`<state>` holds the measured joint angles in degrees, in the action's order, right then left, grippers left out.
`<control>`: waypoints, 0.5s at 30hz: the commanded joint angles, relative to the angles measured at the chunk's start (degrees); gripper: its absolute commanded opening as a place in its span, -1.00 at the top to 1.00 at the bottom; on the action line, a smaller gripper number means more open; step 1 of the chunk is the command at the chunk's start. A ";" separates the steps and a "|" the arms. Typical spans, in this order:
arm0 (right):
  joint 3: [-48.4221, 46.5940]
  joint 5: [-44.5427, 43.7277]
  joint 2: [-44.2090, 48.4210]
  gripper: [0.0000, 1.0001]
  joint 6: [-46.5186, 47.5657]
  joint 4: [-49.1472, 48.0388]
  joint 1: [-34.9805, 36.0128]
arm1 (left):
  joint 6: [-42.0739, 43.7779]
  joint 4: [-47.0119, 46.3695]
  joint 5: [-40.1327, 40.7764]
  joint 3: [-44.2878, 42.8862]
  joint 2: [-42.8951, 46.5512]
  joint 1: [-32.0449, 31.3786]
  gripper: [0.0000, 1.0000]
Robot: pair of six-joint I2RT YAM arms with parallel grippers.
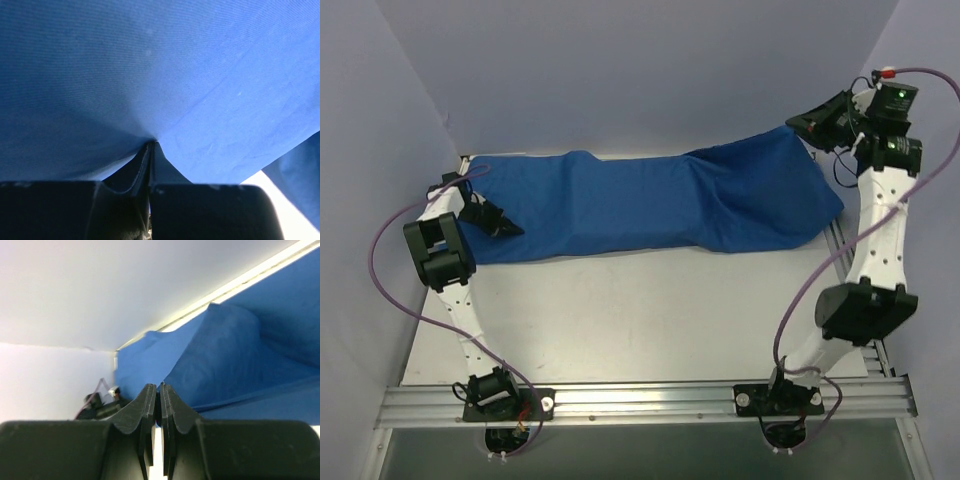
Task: Open and lay out the surgical kit
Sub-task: Open the surgical kit at the center of the board.
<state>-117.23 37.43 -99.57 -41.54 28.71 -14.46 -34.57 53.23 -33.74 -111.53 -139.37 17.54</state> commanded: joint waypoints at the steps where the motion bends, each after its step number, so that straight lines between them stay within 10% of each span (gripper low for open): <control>1: 6.54 8.26 12.54 1.00 -2.93 -4.72 -2.68 | 1.34 -0.32 11.59 2.63 -4.15 -0.05 0.92; 10: 11.41 7.05 26.00 1.00 4.26 14.60 -10.75 | 0.99 -0.06 11.67 0.87 -6.00 1.09 0.93; 15: 11.49 -8.97 27.67 1.00 11.91 37.15 -15.07 | 0.55 -0.32 11.59 1.84 -6.00 1.36 0.93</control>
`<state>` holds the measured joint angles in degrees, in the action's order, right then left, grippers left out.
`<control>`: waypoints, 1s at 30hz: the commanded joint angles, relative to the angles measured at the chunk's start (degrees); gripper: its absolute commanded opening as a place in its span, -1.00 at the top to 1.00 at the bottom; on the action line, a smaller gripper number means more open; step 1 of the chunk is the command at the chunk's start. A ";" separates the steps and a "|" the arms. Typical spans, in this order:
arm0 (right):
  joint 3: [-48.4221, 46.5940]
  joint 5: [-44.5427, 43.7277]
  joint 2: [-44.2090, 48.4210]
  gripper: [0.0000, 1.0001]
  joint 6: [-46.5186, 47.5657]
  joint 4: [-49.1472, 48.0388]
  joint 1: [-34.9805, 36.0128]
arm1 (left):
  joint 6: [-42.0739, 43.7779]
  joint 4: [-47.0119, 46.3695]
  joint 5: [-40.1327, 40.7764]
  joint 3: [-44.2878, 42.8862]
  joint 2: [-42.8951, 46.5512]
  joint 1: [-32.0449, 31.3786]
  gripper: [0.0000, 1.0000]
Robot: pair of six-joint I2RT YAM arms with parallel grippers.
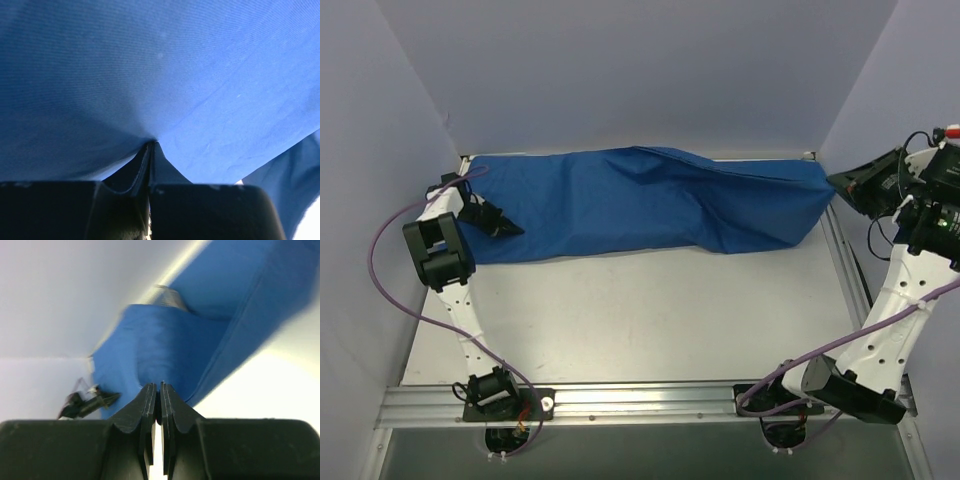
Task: Open and lay out the surgical kit
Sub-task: Open the surgical kit at the center of the board.
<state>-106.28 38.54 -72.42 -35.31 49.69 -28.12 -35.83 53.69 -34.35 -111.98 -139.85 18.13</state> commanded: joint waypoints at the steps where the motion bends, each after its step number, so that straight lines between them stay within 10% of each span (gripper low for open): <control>1: 1.50 -14.51 0.70 1.00 5.69 17.62 -1.41 | 1.73 -0.78 11.94 2.30 -5.61 0.77 0.93; 21: 33.67 -62.50 -9.66 1.00 -0.11 4.27 -8.97 | 0.94 -4.30 7.81 4.05 -4.91 2.00 0.94; 30: 43.70 -68.53 -10.63 1.00 2.70 -0.38 -10.64 | 1.03 -4.82 7.19 4.40 -4.73 2.17 0.94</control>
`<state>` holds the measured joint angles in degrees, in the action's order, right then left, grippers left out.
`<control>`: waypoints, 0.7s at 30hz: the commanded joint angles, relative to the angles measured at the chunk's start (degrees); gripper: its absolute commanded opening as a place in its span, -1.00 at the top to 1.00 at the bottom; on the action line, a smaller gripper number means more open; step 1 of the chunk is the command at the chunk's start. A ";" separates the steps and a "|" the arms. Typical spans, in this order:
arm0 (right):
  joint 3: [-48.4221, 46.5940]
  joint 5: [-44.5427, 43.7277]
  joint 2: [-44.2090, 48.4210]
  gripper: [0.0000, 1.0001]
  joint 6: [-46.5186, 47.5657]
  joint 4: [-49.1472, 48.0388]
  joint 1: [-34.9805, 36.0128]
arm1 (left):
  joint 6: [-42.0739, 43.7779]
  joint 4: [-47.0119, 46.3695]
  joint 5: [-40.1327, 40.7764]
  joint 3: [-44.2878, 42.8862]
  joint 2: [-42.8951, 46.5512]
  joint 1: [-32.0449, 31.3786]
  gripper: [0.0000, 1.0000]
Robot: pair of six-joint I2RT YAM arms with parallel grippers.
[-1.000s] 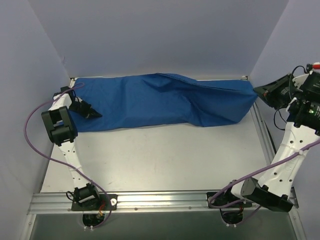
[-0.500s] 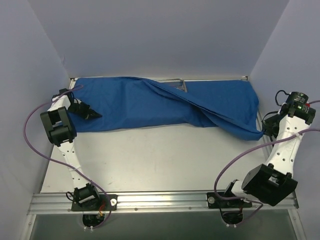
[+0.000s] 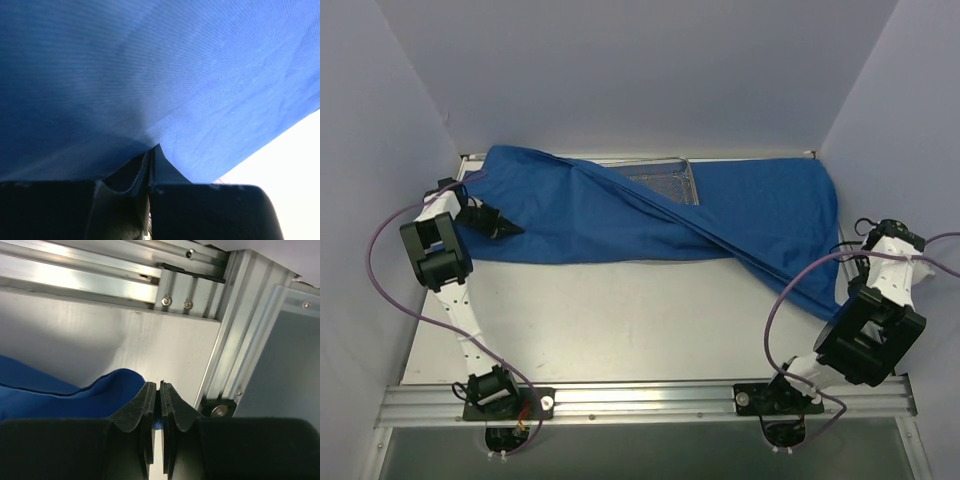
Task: Open and lay out the surgical kit
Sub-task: Open the surgical kit at the center of the board.
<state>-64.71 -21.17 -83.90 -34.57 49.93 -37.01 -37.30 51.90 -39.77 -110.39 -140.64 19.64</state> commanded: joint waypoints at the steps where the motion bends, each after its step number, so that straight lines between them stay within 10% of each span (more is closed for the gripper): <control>1: 2.91 -8.28 0.41 1.00 2.22 -1.15 -1.57 | 2.49 -3.21 12.61 3.33 -3.77 0.75 0.93; 9: -3.22 -1.25 1.19 -0.16 5.47 2.70 7.03 | 1.35 -4.53 14.01 7.82 2.29 1.28 0.52; 21: -34.16 23.37 -13.83 -0.93 -3.47 -9.66 44.01 | 0.74 -4.35 14.55 11.60 11.78 0.76 0.04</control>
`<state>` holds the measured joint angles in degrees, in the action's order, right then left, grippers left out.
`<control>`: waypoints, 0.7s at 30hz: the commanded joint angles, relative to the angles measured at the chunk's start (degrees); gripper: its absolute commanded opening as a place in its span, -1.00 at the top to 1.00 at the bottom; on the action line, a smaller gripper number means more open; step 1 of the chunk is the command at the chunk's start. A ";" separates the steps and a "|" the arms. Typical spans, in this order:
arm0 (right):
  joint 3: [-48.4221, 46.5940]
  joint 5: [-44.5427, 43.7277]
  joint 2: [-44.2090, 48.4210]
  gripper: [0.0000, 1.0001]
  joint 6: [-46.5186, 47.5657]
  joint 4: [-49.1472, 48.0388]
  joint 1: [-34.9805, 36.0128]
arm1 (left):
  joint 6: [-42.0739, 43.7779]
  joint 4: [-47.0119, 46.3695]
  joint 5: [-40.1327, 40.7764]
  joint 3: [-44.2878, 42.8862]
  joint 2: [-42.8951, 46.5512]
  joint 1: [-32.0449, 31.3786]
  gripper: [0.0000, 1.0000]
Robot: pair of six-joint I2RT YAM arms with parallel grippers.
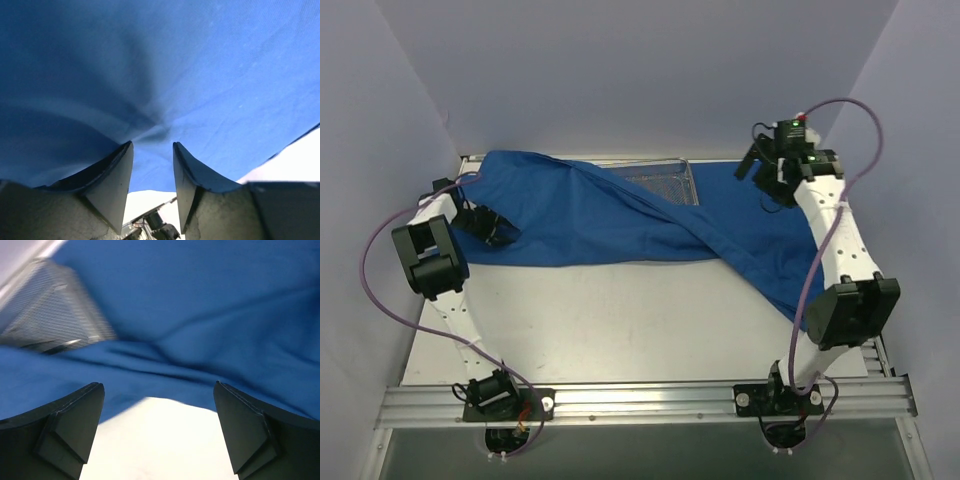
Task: Open and lay out the surgical kit
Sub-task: Open the surgical kit at the center of the board.
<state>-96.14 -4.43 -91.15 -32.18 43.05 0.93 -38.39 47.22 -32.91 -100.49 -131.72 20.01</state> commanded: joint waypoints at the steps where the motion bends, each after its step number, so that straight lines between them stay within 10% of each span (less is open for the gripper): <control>1: -2.65 6.97 -7.01 -0.99 -8.57 -4.27 7.41 | 1.92 0.41 7.59 2.05 3.48 0.29 0.03; 11: 18.69 6.54 -1.14 -0.99 -44.45 -15.51 13.39 | 2.09 -0.37 6.19 4.86 12.27 -2.34 -0.01; 14: 20.12 9.33 -4.54 -0.99 -40.35 -20.97 13.40 | 2.61 -1.08 5.40 4.43 13.24 -3.83 0.01; 21: -14.66 12.26 -22.92 -0.94 -6.08 -9.39 19.72 | 6.84 2.70 6.63 -0.24 14.91 -6.03 0.06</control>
<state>-102.08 7.70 -112.42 -54.00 29.47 16.58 -34.17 48.56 -26.74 -98.61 -120.99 14.17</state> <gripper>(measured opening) 0.972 0.473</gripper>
